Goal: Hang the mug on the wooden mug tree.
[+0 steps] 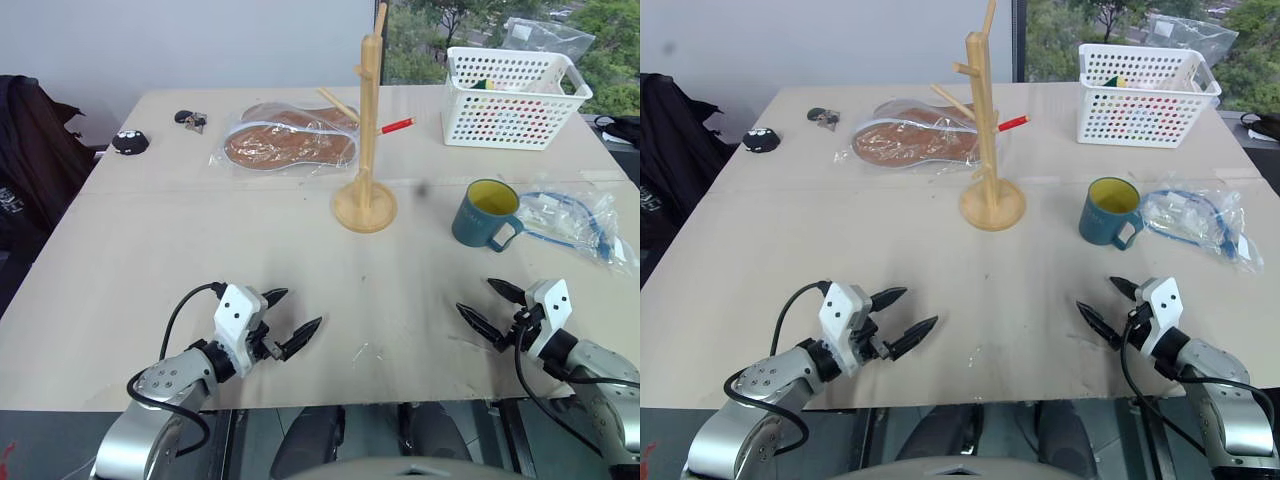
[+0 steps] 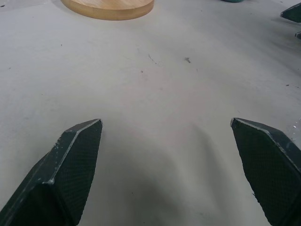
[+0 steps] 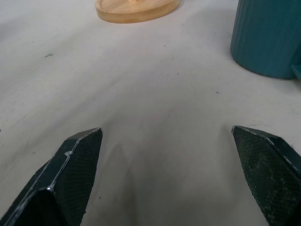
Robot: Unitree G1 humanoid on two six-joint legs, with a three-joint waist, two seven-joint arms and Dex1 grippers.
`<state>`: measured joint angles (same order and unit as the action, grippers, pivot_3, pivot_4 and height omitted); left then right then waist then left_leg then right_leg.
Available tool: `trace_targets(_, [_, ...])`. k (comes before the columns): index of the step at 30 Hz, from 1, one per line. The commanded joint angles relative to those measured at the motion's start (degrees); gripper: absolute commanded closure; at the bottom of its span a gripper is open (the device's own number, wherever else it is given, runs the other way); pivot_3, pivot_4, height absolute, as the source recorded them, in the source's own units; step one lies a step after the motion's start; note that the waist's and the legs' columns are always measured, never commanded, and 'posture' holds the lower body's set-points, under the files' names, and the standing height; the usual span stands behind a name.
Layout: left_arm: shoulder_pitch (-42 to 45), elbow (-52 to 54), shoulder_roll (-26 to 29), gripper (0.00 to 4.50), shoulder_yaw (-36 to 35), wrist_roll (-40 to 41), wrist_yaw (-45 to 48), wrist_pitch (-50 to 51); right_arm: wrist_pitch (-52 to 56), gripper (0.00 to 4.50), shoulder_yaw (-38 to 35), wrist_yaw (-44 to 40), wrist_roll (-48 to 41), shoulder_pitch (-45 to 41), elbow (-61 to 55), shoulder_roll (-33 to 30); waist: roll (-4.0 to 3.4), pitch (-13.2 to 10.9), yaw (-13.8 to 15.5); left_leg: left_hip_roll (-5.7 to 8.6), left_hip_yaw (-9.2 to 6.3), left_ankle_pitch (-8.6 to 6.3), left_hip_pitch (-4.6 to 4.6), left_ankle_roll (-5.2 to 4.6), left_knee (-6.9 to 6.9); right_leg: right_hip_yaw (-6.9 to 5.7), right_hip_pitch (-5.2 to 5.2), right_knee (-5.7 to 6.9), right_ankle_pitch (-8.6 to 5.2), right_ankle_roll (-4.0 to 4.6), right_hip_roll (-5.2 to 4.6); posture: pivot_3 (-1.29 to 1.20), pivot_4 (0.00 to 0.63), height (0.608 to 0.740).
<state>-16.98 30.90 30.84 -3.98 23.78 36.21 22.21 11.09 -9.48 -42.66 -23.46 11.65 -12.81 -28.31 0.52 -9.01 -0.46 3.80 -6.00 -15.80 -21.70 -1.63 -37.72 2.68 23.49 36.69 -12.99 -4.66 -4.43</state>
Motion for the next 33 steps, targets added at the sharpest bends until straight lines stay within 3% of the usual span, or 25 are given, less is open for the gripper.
trace_targets(1, [0.3,1.8,0.4,0.00,-1.0,1.2,0.3,0.4,0.0,0.06,-0.4,0.0,-0.3,0.3,-3.1,-0.7,0.00,0.0,0.0,0.00,0.00,0.00,0.00,0.00,0.00,0.00,0.00,0.00,0.00,0.00,0.00,0.00,0.150,0.740])
trace_targets(22, [5.6,-1.7,3.2,0.00,-1.5,2.6,4.9,0.0,1.1,0.06,-0.6,9.2,2.4,1.5,-6.6,3.7,0.00,0.0,0.0,0.00,-0.07,0.01,0.00,0.02,0.00,-0.05,0.00,0.01,0.00,0.00,0.01,0.00,0.150,0.740])
trace_targets(33, [26.7,-1.8,4.9,0.00,5.4,7.4,15.6,1.6,6.0,0.06,-2.7,30.9,8.4,-4.2,-9.5,13.7,0.01,0.0,-0.1,0.03,-0.17,0.22,-0.02,0.37,0.00,-0.12,0.01,0.04,0.03,0.04,0.06,0.00,0.150,0.740])
